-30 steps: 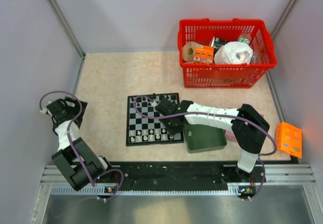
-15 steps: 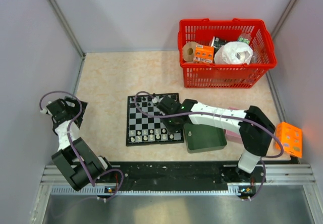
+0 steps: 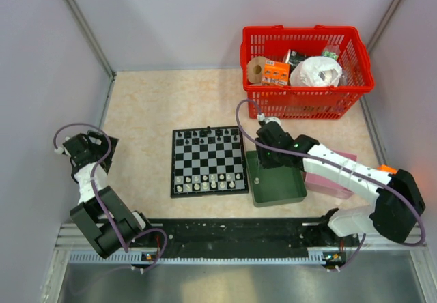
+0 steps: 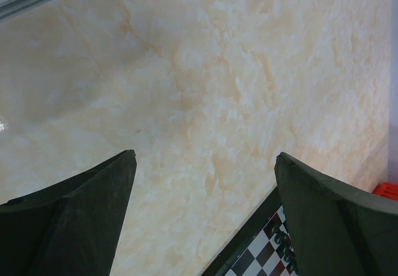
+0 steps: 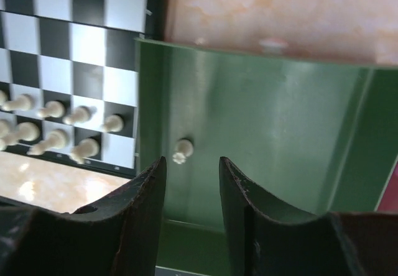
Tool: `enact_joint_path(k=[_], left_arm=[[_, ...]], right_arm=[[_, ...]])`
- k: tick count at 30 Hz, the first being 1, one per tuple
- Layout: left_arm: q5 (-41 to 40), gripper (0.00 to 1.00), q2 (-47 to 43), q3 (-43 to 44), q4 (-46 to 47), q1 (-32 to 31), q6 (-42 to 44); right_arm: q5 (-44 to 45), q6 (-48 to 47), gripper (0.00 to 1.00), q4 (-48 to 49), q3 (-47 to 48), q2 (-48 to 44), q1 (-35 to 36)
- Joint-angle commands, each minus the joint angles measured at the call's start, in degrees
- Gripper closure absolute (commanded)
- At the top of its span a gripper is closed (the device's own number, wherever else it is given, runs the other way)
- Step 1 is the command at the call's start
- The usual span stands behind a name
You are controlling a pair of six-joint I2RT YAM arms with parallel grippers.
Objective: Set up the chess pieces on the board
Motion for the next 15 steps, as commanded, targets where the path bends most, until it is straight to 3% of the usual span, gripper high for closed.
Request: enact_joint_path(k=[1,15], left_arm=[[0.9,0.02,-0.5,-0.4,2.9,0.4,0.0],[0.5,0.02,-0.6,0.0,2.6,0.5,0.1]], right_arm=[[-0.1,2.3,0.60,1.6,-3.4,-1.6,-1.5],[-8.7,-0.8,0.63,5.4,-3.3,8.3,-1.6]])
